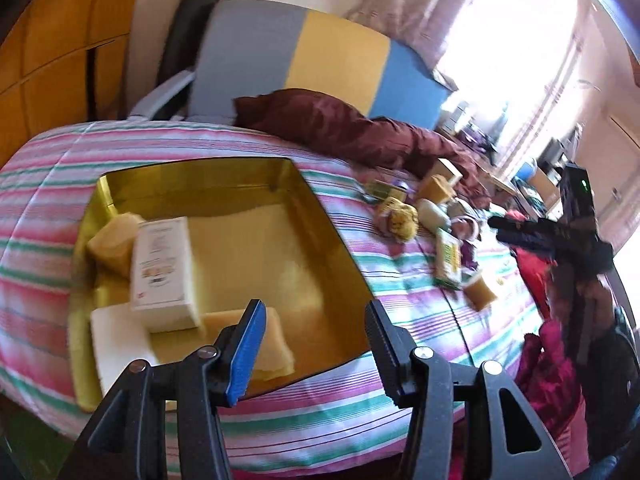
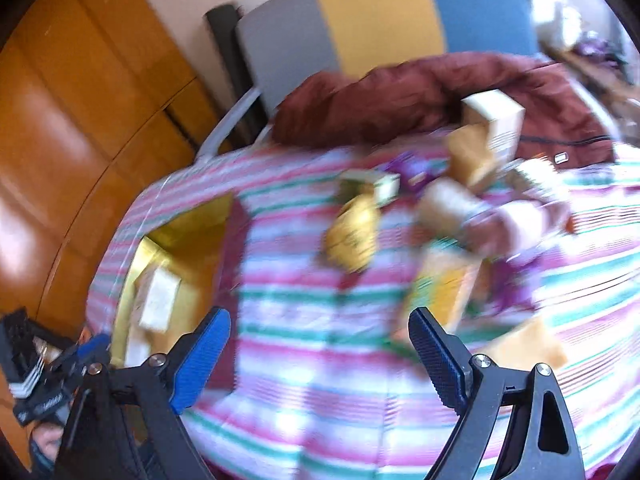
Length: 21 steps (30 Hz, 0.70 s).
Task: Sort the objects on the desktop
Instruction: 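Return both tools to the pile and grasp the pink-white sock with the right tool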
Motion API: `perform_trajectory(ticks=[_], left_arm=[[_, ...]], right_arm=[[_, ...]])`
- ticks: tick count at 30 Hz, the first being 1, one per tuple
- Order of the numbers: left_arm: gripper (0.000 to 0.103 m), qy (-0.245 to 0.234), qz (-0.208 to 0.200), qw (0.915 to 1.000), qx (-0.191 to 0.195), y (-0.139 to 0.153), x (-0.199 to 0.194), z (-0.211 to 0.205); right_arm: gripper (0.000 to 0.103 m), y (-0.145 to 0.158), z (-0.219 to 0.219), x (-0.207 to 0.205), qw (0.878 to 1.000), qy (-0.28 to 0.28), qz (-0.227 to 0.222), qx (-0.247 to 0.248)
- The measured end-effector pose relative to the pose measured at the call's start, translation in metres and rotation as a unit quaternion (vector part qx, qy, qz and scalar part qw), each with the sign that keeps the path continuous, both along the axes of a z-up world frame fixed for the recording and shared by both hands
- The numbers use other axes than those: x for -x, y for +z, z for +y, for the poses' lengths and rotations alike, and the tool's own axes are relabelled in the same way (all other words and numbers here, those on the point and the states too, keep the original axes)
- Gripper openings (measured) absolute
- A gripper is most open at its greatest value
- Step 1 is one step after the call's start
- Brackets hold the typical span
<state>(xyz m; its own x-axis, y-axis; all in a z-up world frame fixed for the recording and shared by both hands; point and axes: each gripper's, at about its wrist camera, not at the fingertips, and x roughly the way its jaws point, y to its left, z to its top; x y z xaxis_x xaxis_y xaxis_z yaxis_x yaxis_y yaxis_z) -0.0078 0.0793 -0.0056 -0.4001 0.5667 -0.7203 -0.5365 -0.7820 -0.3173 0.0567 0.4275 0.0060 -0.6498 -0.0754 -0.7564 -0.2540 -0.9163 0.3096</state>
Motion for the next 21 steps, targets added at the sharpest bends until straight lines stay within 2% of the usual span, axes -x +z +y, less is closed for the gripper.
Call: perform_trajectory(ticks=[4, 8, 15, 21], left_arm=[[0.052, -0.038, 0.005, 0.9993, 0.002, 0.005, -0.005, 0.026], [0.052, -0.078, 0.011, 0.9969, 0.005, 0.010, -0.010, 0.056], [0.052, -0.144, 0.008, 0.9895, 0.011, 0.009, -0.020, 0.112], [0.052, -0.183, -0.005, 0.9830, 0.015, -0.002, -0.024, 0.154]], right_arm=[[0.083, 0.001, 0.045, -0.004, 0.998, -0.046, 0.001, -0.048], [0.079, -0.015, 0.083, 0.004, 0.995, -0.073, -0.021, -0.065], [0.077, -0.050, 0.112, 0.023, 0.995, -0.082, -0.039, -0.048], [0.077, -0.053, 0.115, 0.028, 0.996, -0.078, -0.032, -0.041]])
